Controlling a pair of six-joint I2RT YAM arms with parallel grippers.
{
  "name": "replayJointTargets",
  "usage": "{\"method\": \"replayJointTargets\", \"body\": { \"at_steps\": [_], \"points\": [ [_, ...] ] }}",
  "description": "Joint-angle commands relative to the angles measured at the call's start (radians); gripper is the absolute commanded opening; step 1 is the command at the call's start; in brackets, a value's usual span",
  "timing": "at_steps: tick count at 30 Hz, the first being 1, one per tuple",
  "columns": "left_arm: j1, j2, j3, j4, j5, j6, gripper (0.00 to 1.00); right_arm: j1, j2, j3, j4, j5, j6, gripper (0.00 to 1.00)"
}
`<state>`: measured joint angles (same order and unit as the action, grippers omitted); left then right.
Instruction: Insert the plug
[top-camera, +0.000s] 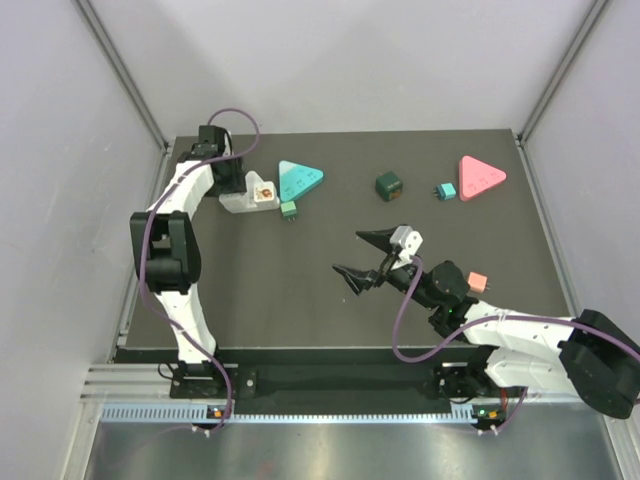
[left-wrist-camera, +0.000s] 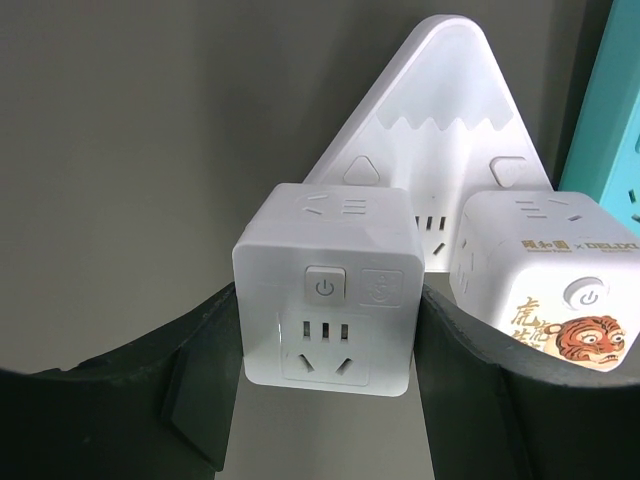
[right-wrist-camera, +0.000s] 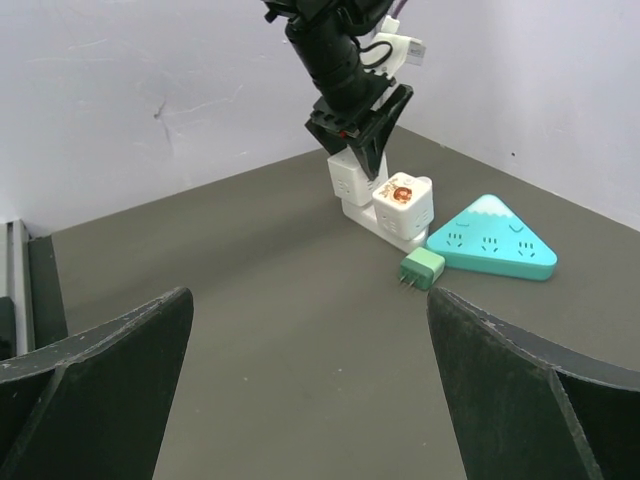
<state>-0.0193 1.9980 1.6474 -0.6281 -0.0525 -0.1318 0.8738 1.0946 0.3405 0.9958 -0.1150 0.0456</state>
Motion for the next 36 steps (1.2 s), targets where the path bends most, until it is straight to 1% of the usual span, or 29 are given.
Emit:
{"method": "replayJointTargets", "body": {
  "at_steps": [1, 3, 7, 10, 12, 13, 14, 15, 16, 17, 18, 23, 28, 31, 32, 34, 35, 36],
  "points": [
    [-0.007, 0.179, -0.051, -0.209, -0.030, 0.003, 0.00, -0.012, 0.002, 0.009, 0.049, -0.017, 0.033, 1.00],
    [-0.007, 0.196, -0.035, -0.220, -0.023, 0.001, 0.00, -0.016, 0.004, 0.008, 0.050, -0.023, 0.040, 1.00],
    [-0.005, 0.261, 0.057, -0.278, -0.012, 0.011, 0.00, -0.032, 0.005, 0.008, 0.049, -0.032, 0.071, 1.00],
    [-0.004, 0.303, 0.083, -0.276, 0.008, 0.015, 0.00, -0.038, 0.001, 0.008, 0.050, -0.040, 0.080, 1.00],
    [-0.005, 0.303, 0.074, -0.257, 0.020, -0.005, 0.00, -0.042, 0.001, 0.006, 0.049, -0.041, 0.082, 1.00],
    [-0.008, 0.294, 0.034, -0.243, 0.019, -0.012, 0.00, -0.042, 0.002, 0.006, 0.049, -0.040, 0.083, 1.00],
    [-0.016, 0.260, 0.002, -0.187, 0.002, -0.023, 0.00, -0.048, 0.004, 0.008, 0.049, -0.040, 0.086, 1.00],
    [-0.024, 0.221, -0.071, -0.126, -0.012, -0.044, 0.00, -0.052, 0.010, 0.008, 0.050, -0.040, 0.089, 1.00],
    [-0.024, 0.220, -0.104, -0.125, -0.012, -0.052, 0.00, -0.052, 0.010, 0.008, 0.050, -0.040, 0.089, 1.00],
    [-0.024, 0.199, -0.130, -0.073, -0.015, -0.060, 0.00, -0.055, 0.011, 0.008, 0.050, -0.040, 0.089, 1.00],
    [-0.024, 0.199, -0.149, -0.062, -0.018, -0.063, 0.00, -0.056, 0.011, 0.008, 0.050, -0.040, 0.092, 1.00],
    [-0.022, 0.266, -0.121, -0.088, -0.001, -0.066, 0.00, -0.061, 0.005, 0.006, 0.049, -0.043, 0.094, 1.00],
    [-0.022, 0.289, -0.075, -0.116, -0.013, -0.069, 0.00, -0.062, -0.001, 0.006, 0.032, -0.046, 0.088, 1.00],
    [-0.021, 0.259, -0.069, -0.127, -0.050, -0.095, 0.00, -0.068, 0.001, 0.017, 0.011, -0.034, 0.111, 1.00],
    [-0.021, 0.219, -0.070, -0.127, -0.061, -0.107, 0.10, -0.071, -0.002, 0.026, -0.029, -0.016, 0.134, 1.00],
    [-0.016, 0.170, -0.060, -0.157, -0.084, -0.115, 0.24, -0.075, -0.012, 0.079, -0.118, 0.008, 0.161, 1.00],
    [-0.013, 0.157, -0.051, -0.172, -0.092, -0.124, 0.32, -0.078, -0.022, 0.106, -0.254, 0.018, 0.169, 1.00],
    [-0.011, 0.144, -0.040, -0.182, -0.099, -0.126, 0.38, -0.081, -0.028, 0.136, -0.320, 0.035, 0.174, 1.00]
  ]
}}
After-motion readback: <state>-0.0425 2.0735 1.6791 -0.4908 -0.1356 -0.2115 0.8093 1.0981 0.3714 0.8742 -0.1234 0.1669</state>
